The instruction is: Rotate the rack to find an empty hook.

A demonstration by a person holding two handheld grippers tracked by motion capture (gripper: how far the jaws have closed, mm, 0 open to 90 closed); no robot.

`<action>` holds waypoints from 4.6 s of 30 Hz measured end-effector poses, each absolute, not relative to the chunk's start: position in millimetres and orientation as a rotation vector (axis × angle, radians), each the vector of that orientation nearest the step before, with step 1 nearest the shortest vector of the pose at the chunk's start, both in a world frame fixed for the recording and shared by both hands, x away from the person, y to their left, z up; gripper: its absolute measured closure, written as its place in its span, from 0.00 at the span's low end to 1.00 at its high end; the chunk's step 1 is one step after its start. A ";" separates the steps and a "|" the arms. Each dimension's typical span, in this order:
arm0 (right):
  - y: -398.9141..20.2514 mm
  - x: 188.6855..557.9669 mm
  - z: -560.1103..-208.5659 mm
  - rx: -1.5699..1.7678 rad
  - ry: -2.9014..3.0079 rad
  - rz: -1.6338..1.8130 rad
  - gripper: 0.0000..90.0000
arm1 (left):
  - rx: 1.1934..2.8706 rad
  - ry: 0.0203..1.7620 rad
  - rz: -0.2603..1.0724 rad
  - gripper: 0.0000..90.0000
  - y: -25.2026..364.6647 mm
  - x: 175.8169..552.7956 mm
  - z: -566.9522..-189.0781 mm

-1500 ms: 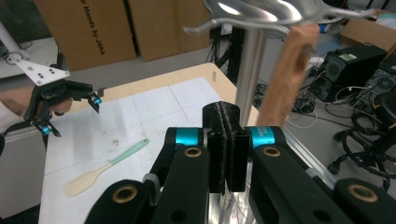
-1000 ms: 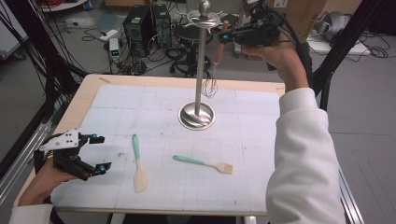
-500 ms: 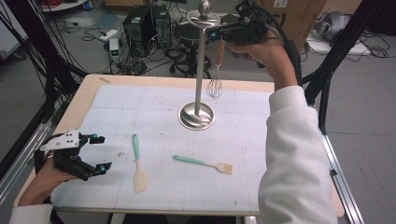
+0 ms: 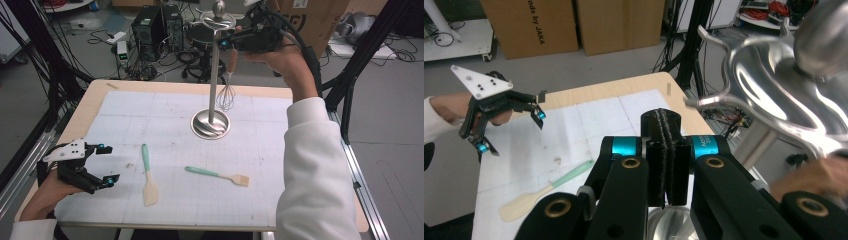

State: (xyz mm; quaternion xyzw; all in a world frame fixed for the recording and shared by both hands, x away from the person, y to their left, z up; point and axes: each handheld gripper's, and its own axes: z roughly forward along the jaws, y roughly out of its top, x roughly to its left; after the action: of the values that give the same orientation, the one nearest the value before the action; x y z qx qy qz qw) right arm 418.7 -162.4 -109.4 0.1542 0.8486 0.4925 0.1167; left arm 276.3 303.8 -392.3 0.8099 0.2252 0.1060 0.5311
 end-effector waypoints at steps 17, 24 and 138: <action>-225.4 401.4 -123.2 0.571 2.489 1.397 0.99 | 1.952 0.535 0.254 0.02 300.9 276.6 -393.4; -242.4 408.7 -120.0 0.607 2.465 1.395 0.99 | 1.956 0.542 0.251 0.02 300.8 276.7 -393.9; -243.6 445.3 -112.2 0.650 2.442 1.401 0.99 | 1.982 0.538 0.245 0.02 298.3 277.0 -395.7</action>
State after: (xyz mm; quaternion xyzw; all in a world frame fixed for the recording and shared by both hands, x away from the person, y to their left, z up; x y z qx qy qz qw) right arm 445.3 -243.6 -112.2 0.2233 0.8384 0.4810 0.1259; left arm 277.0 298.3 -395.7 0.8237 0.2235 0.1019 0.5111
